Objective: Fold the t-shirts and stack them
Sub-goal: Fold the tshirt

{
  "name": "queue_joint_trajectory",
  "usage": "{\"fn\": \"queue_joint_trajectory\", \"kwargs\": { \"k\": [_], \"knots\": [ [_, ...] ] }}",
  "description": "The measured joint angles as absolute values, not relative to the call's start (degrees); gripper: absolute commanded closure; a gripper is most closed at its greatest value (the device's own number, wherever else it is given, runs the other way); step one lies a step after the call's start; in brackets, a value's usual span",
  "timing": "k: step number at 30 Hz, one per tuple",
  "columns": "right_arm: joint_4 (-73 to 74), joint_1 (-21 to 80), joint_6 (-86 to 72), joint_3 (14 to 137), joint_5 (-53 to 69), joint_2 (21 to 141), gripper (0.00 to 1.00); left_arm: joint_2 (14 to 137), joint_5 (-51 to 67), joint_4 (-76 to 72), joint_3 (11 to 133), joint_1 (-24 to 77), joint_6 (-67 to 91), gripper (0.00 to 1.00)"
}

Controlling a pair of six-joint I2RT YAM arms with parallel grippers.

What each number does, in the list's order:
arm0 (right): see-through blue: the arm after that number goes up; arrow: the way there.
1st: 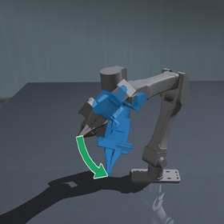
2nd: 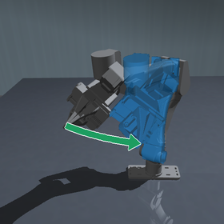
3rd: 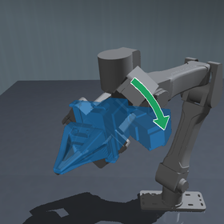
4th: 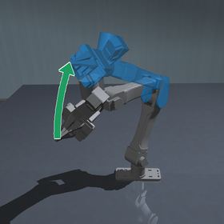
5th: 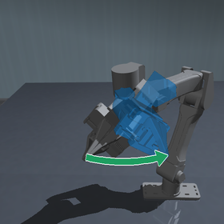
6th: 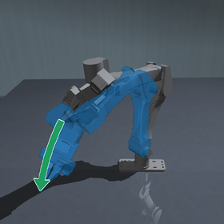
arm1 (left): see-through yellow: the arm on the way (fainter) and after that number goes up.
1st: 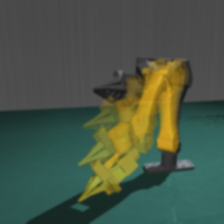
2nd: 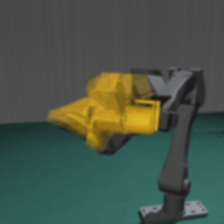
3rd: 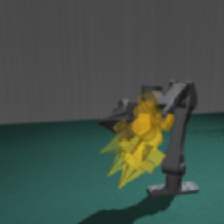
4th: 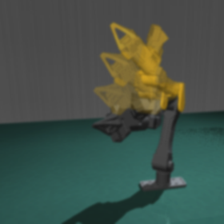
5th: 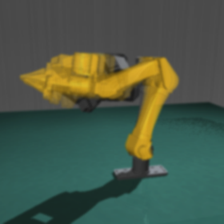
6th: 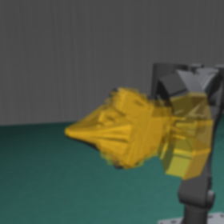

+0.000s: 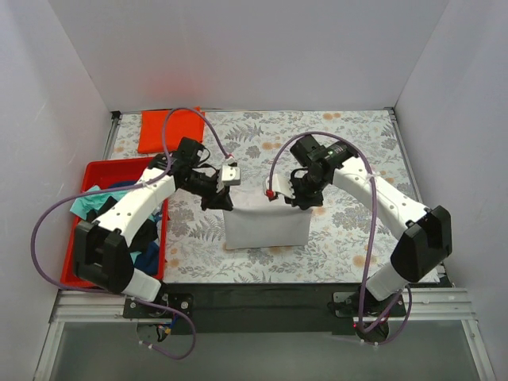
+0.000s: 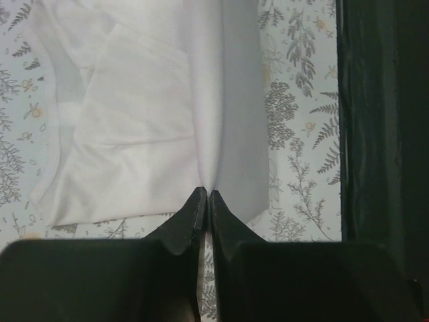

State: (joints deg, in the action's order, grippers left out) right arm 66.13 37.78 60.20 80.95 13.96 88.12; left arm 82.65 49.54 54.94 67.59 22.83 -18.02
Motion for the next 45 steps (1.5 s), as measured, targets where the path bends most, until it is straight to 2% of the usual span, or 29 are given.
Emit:
{"fn": "queue_joint_trajectory", "kwargs": {
  "k": [7,13,22,25,32,41,43,44,45],
  "knots": [
    [66.96,33.89,66.30,92.14,13.87,98.87,0.99,95.33,52.23,55.22,77.14,17.15,-20.91,1.00],
    [66.74,29.89,70.98,106.89,13.98,114.91,0.99,108.09,53.10,53.95,85.69,13.50,-21.69,1.00],
    [65.52,27.75,72.86,117.32,13.67,134.85,0.99,121.80,50.04,43.97,87.39,12.14,-17.50,0.99],
    [65.63,27.62,72.16,119.81,13.45,136.20,0.99,124.49,49.93,42.11,88.38,12.14,-15.09,0.99],
    [62.52,27.24,69.45,113.82,14.39,133.19,0.99,123.70,49.28,38.17,87.07,12.56,-13.06,0.99],
    [62.22,28.91,61.87,89.56,21.30,119.96,0.99,110.24,47.81,36.45,67.77,19.75,-12.08,0.96],
    [62.37,29.06,59.83,85.41,23.55,117.86,0.91,107.72,47.88,36.51,64.34,20.86,-11.22,0.93],
    [62.33,29.04,58.70,83.37,24.75,116.90,0.86,106.52,47.83,36.40,62.74,20.97,-10.92,0.83],
    [62.39,28.99,57.63,81.73,25.89,116.11,0.74,105.27,47.88,36.38,61.36,20.88,-10.68,0.79]
  ]
}}
